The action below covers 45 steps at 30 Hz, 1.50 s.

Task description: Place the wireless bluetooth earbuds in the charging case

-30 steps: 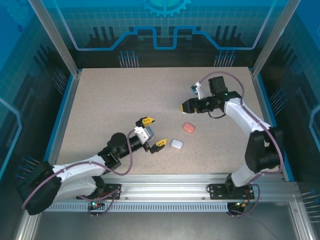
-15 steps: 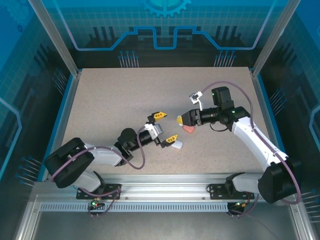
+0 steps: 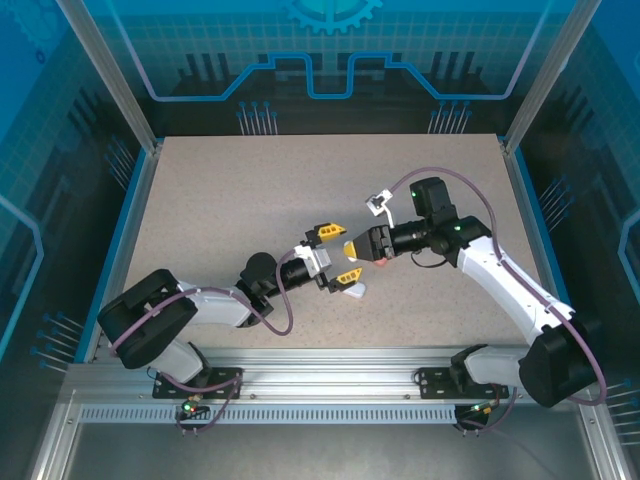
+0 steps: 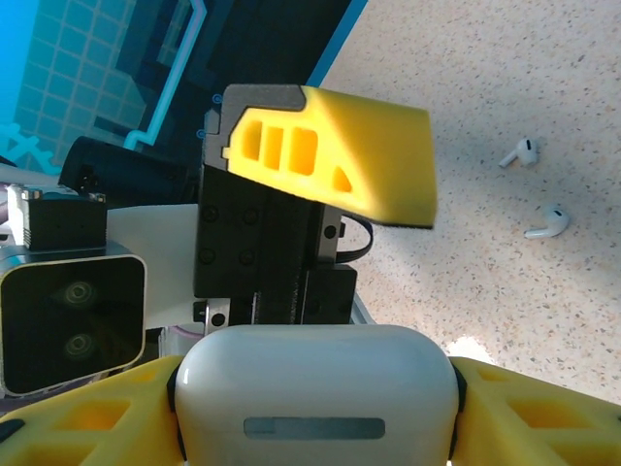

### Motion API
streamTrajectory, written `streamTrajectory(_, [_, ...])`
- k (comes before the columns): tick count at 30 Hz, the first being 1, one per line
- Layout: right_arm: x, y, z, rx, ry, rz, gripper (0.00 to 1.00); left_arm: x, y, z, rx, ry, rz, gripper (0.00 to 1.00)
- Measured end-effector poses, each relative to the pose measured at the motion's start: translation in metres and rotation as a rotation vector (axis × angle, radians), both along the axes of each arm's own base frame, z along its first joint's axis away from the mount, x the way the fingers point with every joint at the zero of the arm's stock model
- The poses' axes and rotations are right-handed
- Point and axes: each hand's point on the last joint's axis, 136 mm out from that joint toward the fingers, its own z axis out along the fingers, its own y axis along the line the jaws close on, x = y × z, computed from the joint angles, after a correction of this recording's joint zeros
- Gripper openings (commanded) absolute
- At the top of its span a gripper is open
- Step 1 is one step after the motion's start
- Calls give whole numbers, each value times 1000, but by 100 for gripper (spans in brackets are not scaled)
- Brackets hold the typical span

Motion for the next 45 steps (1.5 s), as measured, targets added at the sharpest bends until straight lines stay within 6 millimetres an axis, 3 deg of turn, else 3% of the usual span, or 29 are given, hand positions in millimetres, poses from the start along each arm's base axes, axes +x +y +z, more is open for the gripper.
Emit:
streamTrajectory(6, [-7,7,3,16,10,31,62,-1,0,2,-3,-8,-8,70])
streamTrajectory(14, [-12,10,4,22,13,48,62,-4,-2,2,-1,-12,-21,62])
streamTrajectory(25, [-11,11,3,21,25,44,62,-8,-1,9,-12,-26,-33,63])
streamTrajectory(37, [-8,12,0,17,63,28,63,-12,-1,12,-8,-57,-44,42])
streamTrajectory(41, [-8,12,0,16,63,27,69,-12,-1,12,-7,-57,-44,40])
streamTrajectory(45, [-8,7,1,-7,34,3,82,-12,-2,12,-7,-55,-45,39])
